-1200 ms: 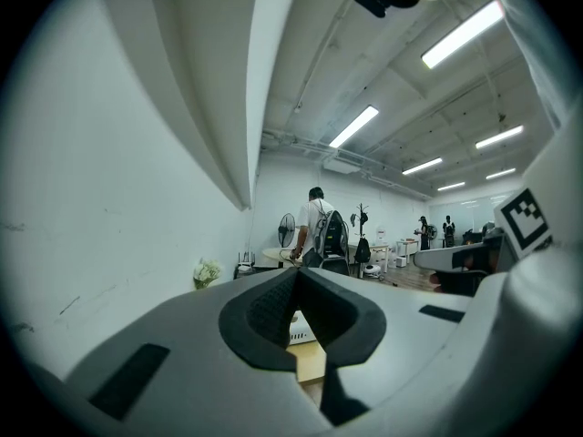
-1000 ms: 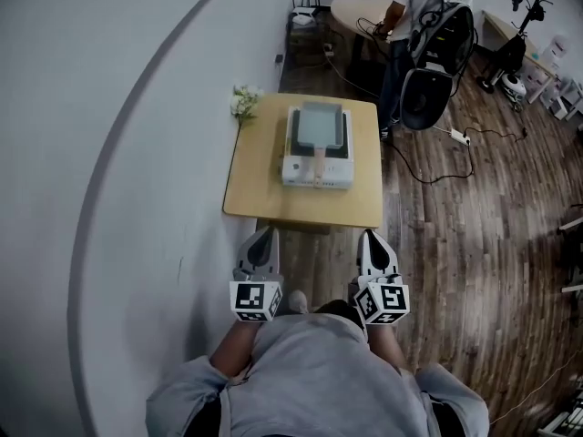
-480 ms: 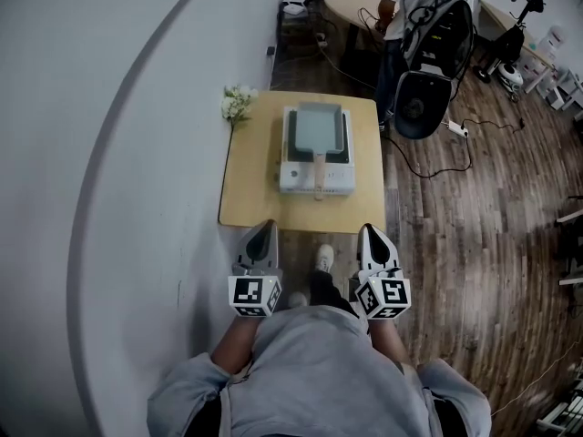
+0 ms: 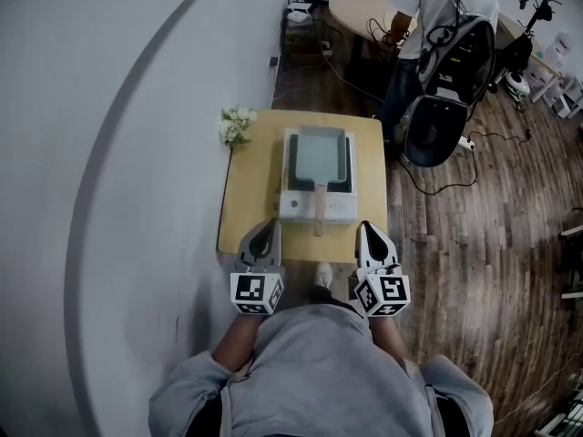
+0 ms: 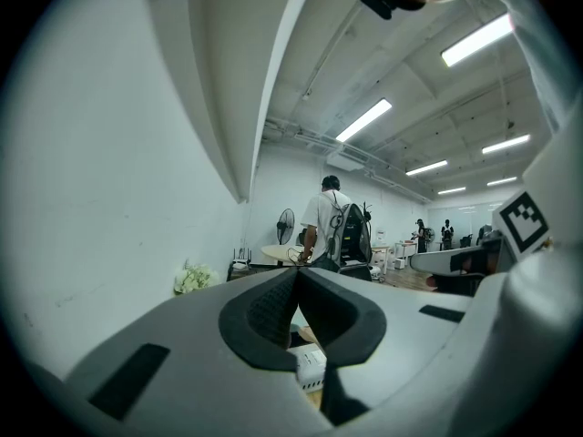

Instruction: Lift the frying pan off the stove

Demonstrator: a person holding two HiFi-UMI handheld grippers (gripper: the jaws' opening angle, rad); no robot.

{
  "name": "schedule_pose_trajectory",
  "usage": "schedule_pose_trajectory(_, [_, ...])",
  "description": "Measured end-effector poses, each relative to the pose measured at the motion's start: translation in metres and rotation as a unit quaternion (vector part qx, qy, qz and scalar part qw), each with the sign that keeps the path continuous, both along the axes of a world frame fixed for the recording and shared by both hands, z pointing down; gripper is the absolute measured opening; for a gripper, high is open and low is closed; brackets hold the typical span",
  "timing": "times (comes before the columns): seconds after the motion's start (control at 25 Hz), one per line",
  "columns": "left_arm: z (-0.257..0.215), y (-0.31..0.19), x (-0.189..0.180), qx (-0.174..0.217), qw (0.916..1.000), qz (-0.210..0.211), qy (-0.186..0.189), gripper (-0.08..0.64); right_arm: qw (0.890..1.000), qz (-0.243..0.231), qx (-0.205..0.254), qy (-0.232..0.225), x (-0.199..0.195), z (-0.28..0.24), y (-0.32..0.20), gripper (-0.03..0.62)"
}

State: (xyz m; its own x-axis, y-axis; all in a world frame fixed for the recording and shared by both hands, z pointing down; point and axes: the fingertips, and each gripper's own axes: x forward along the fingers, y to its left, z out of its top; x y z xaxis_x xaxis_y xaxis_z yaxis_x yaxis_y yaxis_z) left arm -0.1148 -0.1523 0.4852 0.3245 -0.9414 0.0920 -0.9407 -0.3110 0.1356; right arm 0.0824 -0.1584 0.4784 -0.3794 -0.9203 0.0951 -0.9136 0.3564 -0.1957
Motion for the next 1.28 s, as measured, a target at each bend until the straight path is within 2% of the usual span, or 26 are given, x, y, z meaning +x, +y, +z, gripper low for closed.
schedule_pose_trajectory(0.44, [0.010,-0.060,0.008,-0.019,0.9998,0.006,-0.006,0.002,0.999,-0.027,-0.018,0.003,-0.005,0.014,-0.070,-0.002])
schedule_pose_trajectory(0.52, [0.010,-0.067,0.008,-0.023,0.9997,0.011,0.003,0.002,0.999,-0.038,-0.024,0.000,-0.009,0.016,-0.077,-0.002])
schedule_pose_trajectory(0.64, [0.024,-0.075,0.018,-0.065,0.9964,0.045,0.030,0.016,0.996,-0.068,-0.054,-0.021,-0.017,0.025,-0.085,0.000])
schedule_pose_trajectory(0.72, [0.040,-0.079,0.026,-0.104,0.9911,0.068,0.047,0.157,0.993,-0.082,-0.080,-0.037,-0.021,0.037,-0.089,0.003])
schedule_pose_trajectory(0.88, [0.058,-0.083,0.035,-0.147,0.9813,0.086,0.090,0.161,0.987,-0.093,-0.122,-0.052,-0.023,0.062,-0.092,0.028])
schedule_pose_trajectory(1.0, [0.069,-0.086,0.042,-0.173,0.9715,0.105,0.123,0.163,0.982,-0.102,-0.147,-0.061,-0.025,0.077,-0.090,0.046])
schedule_pose_trajectory(1.08, [0.078,-0.089,0.047,-0.195,0.9613,0.123,0.151,0.164,0.977,-0.110,-0.165,-0.073,-0.027,0.086,-0.089,0.066])
schedule_pose_trajectory(1.16, [0.087,-0.094,0.052,-0.222,0.9461,0.141,0.189,0.166,0.972,-0.118,-0.183,-0.087,-0.030,0.096,-0.089,0.080])
schedule_pose_trajectory(1.28, [0.102,-0.101,0.058,-0.263,0.9173,0.167,0.248,0.173,0.960,-0.136,-0.217,-0.109,-0.035,0.115,-0.087,0.100])
